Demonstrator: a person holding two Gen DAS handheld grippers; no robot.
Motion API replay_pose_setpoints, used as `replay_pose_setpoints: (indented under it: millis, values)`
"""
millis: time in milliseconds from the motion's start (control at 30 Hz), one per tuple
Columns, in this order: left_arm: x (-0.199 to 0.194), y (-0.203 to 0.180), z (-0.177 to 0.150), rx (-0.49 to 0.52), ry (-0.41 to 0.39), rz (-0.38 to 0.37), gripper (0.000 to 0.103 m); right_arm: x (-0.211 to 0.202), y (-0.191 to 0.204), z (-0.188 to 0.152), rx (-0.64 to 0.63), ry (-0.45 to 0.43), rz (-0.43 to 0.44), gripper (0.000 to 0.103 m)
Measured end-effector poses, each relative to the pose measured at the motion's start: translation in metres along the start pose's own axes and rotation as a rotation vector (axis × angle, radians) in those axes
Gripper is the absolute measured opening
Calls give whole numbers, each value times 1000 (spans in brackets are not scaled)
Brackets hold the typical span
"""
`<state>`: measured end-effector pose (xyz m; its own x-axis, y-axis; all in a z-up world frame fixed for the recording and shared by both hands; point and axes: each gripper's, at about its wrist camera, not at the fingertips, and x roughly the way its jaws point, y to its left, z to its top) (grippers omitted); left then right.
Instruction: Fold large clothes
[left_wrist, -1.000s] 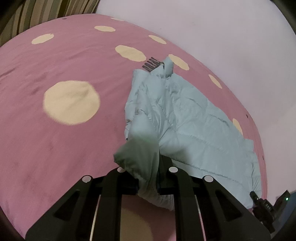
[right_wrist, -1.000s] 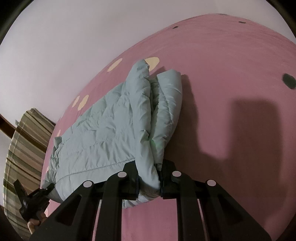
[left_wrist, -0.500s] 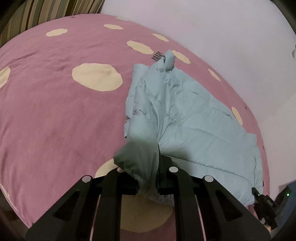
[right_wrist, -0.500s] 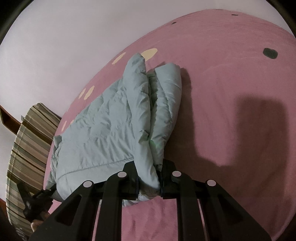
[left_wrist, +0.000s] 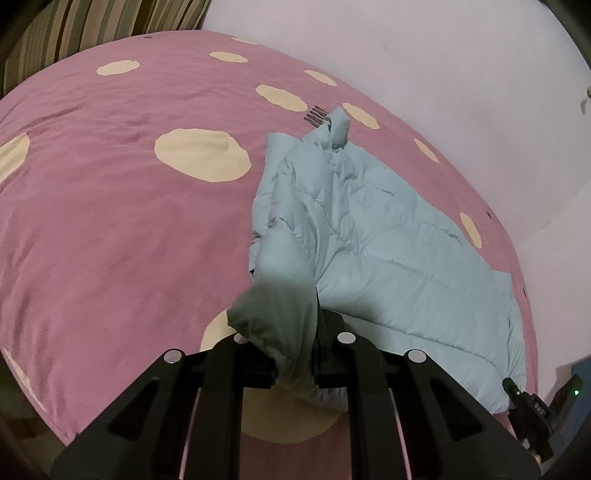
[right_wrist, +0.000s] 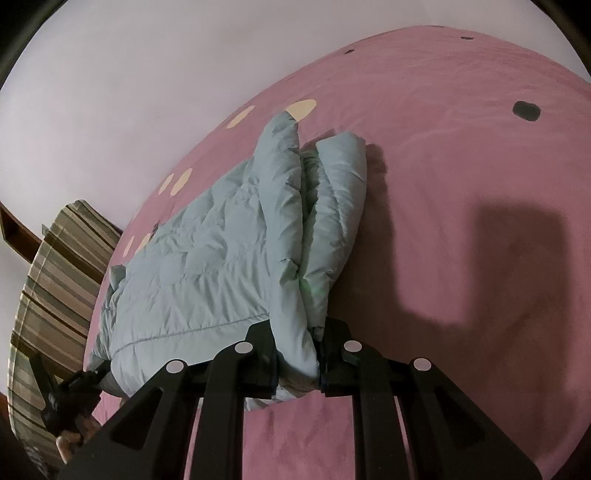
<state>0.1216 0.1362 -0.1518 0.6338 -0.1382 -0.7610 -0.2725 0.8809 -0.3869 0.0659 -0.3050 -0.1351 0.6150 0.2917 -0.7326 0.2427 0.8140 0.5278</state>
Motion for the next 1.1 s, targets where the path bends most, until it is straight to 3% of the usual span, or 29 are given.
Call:
replay_pose_setpoints:
  millis: [400,467,567,667,733,800,1000,1100]
  values:
    - [-1,0,-7,38,-6,26,13,8,-9,9,-7,0,7,21]
    - [-1,0,-9,44,-7,31,13,8,-12,10,-8,0,2,24]
    - [-1,-1,-10,46,-6,35,16,8,-15,14,-14,5,-7,38]
    - [-2,-1,-9,55,-7,46,23,-1,-13,19,-40,-22,-30,55]
    - [-5,-1,-8,61,-8,54,44,-11,-10,24,-64,-56,-61,57]
    - [-14,2,-8,68,-24,59,58,-22,-3,29,-96,-90,-99,58]
    - [-43,11,6,113,-71,87,68,-42,30,41,-209,-156,-175,58]
    - [-47,14,25,112,-74,58,73,-29,60,40,-282,-125,-140,54]
